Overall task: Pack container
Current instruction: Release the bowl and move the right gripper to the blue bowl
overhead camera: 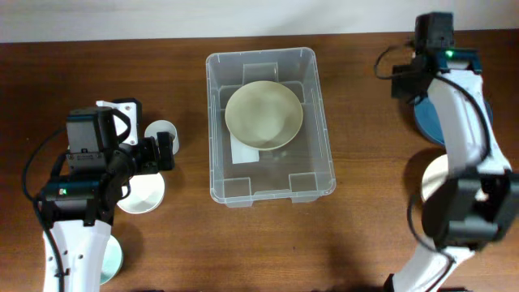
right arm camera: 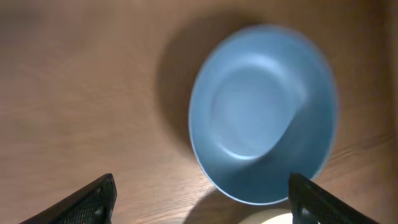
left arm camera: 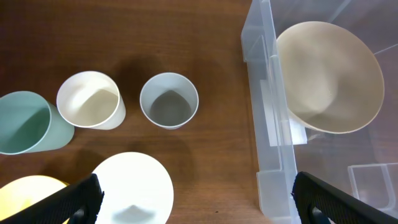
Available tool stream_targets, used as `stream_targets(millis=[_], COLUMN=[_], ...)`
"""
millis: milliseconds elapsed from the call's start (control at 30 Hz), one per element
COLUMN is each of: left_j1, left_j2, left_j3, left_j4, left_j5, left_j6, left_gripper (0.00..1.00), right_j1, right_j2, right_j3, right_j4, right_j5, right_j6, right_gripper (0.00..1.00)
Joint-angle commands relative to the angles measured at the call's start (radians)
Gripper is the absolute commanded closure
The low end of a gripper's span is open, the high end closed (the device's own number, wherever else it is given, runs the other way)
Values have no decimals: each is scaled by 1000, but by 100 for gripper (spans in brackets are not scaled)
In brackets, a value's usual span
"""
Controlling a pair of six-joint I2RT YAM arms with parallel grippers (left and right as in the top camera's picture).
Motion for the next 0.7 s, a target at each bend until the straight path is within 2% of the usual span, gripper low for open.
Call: stream_targets(millis=[0, 200, 433, 600, 667], left_j1=[0, 0, 0, 0, 0], left_j2=[1, 1, 1, 1, 1], left_j3=[20, 20, 20, 20, 20], left_j4=[0, 0, 0, 1, 3], left_j5=[-4, -4, -4, -5, -5], left_j6=[-13, -13, -13, -12, -13], left_gripper=[1, 1, 0, 1, 1], right_j1=[-42, -96, -114, -114, -114], right_j2=[93, 232, 307, 324, 325], right_j3=[-3, -3, -4, -7, -16], right_j4=[2, 66, 121, 143, 157], right_j5=[29, 28, 13, 14, 14], right_j6=[-24, -24, -24, -25, -25], right_gripper=[17, 16, 19, 34, 43])
